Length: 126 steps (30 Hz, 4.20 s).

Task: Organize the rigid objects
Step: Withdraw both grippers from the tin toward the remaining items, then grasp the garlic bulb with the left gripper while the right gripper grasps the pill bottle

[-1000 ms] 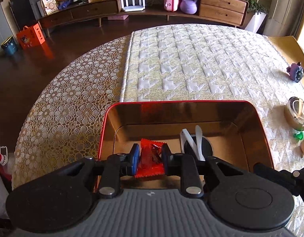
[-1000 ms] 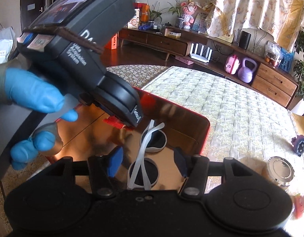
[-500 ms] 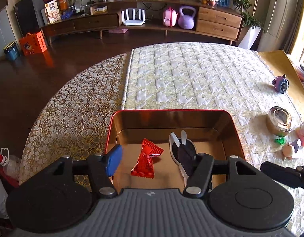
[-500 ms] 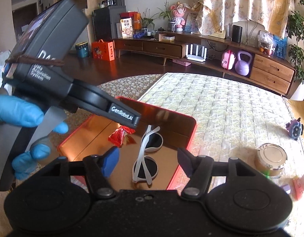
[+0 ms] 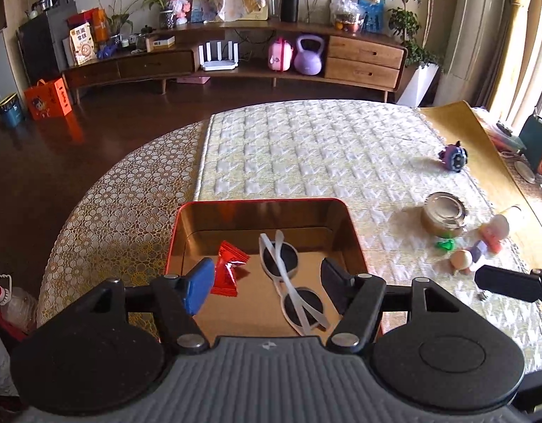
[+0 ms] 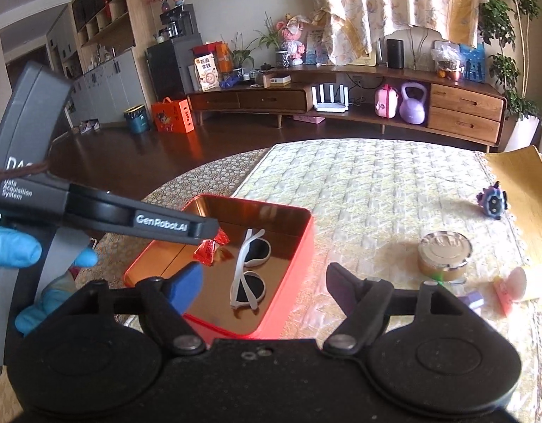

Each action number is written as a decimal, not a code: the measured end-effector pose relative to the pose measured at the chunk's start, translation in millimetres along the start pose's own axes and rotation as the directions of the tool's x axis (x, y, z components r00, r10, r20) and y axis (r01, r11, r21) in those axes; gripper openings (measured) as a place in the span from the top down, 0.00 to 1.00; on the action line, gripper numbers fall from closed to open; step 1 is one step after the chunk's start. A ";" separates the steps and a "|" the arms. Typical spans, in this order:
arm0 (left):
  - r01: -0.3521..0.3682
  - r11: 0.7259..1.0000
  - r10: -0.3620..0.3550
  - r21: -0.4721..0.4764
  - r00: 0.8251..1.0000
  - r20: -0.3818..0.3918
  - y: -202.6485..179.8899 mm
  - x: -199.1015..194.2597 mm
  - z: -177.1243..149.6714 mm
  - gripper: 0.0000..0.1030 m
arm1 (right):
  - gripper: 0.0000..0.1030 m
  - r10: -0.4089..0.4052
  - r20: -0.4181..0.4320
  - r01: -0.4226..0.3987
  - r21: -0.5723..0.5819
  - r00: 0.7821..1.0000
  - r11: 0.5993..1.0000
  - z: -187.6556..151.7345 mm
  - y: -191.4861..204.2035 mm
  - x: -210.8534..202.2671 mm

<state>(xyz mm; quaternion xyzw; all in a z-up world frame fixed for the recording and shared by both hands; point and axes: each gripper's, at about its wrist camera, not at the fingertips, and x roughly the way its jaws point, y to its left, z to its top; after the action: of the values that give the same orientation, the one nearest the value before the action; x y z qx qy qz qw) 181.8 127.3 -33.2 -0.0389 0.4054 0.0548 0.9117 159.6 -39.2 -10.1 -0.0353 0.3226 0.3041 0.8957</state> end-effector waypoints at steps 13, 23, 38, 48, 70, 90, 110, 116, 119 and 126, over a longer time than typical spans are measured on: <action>0.050 0.999 -0.051 0.018 0.997 0.049 -43.3 -35.3 -25.6 0.29 | 0.08 -0.084 0.075 0.079 0.076 0.994 0.994 -22.0 -42.4 -55.4; 0.082 0.996 -0.084 0.037 0.994 0.066 -83.4 -41.9 -40.0 0.22 | 0.04 -0.169 0.097 0.152 0.160 0.981 0.975 -49.0 -93.2 -83.0; 0.147 0.988 -0.150 0.052 0.986 0.072 -137.9 -10.0 -49.8 0.20 | 0.03 -0.284 0.068 0.262 0.229 0.956 0.938 -76.5 -166.6 -103.8; 0.184 0.975 -0.192 0.125 0.980 0.055 -179.8 27.3 -44.9 0.20 | 0.04 -0.351 0.037 0.331 0.255 0.936 0.908 -66.6 -220.1 -92.7; 0.206 0.967 -0.207 0.148 0.978 -0.009 -199.4 111.6 -28.1 0.20 | 0.07 -0.468 -0.146 0.488 0.360 0.871 0.795 -24.9 -298.7 31.3; 0.336 0.929 -0.332 0.152 0.942 -0.053 -209.0 136.2 -26.0 0.64 | 0.33 -0.335 -0.226 0.404 0.549 0.915 0.732 -39.2 -318.3 67.1; 0.311 0.943 -0.305 0.116 0.950 -0.070 -198.2 119.5 -26.7 0.73 | 0.54 -0.302 -0.203 0.364 0.485 0.931 0.795 -55.0 -287.2 27.3; 0.311 0.946 -0.305 0.093 0.950 -0.074 -191.4 99.6 -30.7 0.73 | 0.54 -0.274 -0.188 0.330 0.454 0.943 0.828 -55.4 -262.5 3.3; 0.308 0.947 -0.302 0.088 0.951 -0.068 -187.6 87.8 -31.6 0.73 | 0.54 -0.254 -0.173 0.306 0.440 0.952 0.844 -54.0 -247.6 -10.3; 0.293 0.954 -0.289 0.064 0.955 -0.061 -170.7 60.1 -34.0 0.73 | 0.54 -0.190 -0.149 0.235 0.407 0.970 0.883 -48.7 -209.7 -33.5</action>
<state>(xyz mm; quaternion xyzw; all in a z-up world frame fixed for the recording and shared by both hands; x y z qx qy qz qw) 219.2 -41.7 -96.1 -0.0664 0.4200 -0.0958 0.9000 231.1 -239.6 -56.4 0.1078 0.4215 0.1249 0.8917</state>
